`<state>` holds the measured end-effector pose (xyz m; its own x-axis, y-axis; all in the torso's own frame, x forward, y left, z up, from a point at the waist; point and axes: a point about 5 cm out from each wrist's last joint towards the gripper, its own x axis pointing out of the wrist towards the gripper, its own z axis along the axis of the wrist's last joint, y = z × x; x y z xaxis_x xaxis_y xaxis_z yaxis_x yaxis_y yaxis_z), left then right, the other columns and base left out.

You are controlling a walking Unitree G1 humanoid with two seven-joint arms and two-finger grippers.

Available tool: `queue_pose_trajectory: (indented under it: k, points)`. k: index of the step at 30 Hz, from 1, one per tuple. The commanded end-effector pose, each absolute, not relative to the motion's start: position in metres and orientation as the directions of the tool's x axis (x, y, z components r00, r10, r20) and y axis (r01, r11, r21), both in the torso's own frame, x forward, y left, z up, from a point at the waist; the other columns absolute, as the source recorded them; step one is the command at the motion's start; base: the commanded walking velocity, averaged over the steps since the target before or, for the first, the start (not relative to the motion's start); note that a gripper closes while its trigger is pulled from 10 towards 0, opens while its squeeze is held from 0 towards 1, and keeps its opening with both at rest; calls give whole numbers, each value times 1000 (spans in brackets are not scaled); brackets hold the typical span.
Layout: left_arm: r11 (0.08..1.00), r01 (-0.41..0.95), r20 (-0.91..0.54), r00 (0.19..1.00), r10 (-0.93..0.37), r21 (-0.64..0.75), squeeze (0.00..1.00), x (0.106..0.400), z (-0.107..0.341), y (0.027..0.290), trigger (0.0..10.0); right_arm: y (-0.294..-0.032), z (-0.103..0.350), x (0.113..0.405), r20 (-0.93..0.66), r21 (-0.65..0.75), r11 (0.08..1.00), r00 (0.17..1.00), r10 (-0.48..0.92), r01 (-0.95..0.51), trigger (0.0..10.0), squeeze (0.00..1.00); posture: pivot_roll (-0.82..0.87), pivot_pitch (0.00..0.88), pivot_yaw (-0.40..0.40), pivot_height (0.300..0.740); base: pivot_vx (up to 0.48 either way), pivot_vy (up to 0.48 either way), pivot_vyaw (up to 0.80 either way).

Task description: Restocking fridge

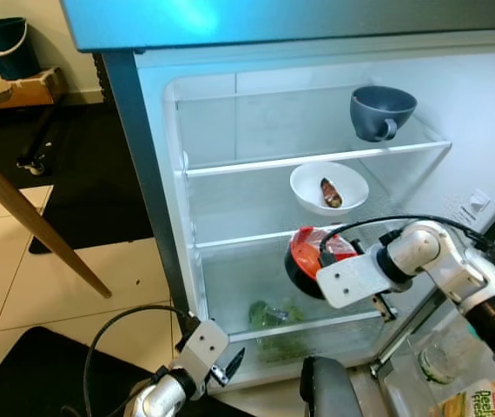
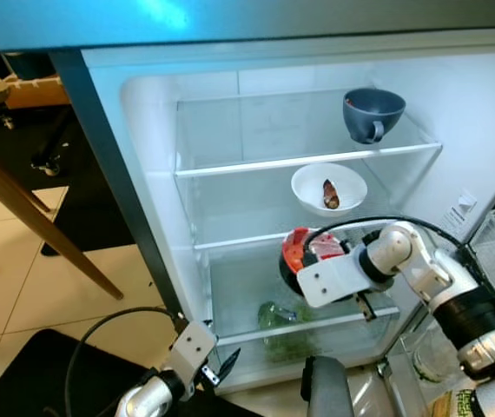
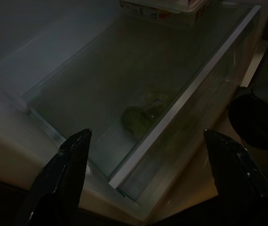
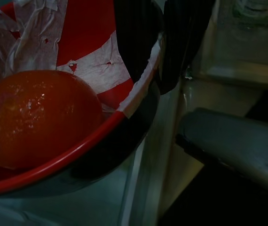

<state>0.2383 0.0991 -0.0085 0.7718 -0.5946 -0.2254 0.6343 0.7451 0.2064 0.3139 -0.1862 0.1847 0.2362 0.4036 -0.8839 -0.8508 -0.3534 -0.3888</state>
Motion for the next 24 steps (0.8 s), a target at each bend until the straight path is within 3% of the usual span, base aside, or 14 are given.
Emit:
queue_pose_trajectory:
  k: [1,9,24]
  points:
    - [766,613,-214,789,-577,193,0,237,-9,100,10000,-175,194,310,-862,-416,-376,227,454,-828,10000,0,-38,64,-4,456,0,0,0]
    - [766,613,-212,788,-578,193,0,238,-8,97,10000,-158,212,305,-835,-459,-414,222,504,-786,10000,0,-44,60,-6,456,0,0,0]
    - [770,611,-200,791,-579,186,0,239,-7,92,10000,-130,198,317,-834,-479,-454,229,501,-751,10000,0,-44,65,-14,456,0,0,0]
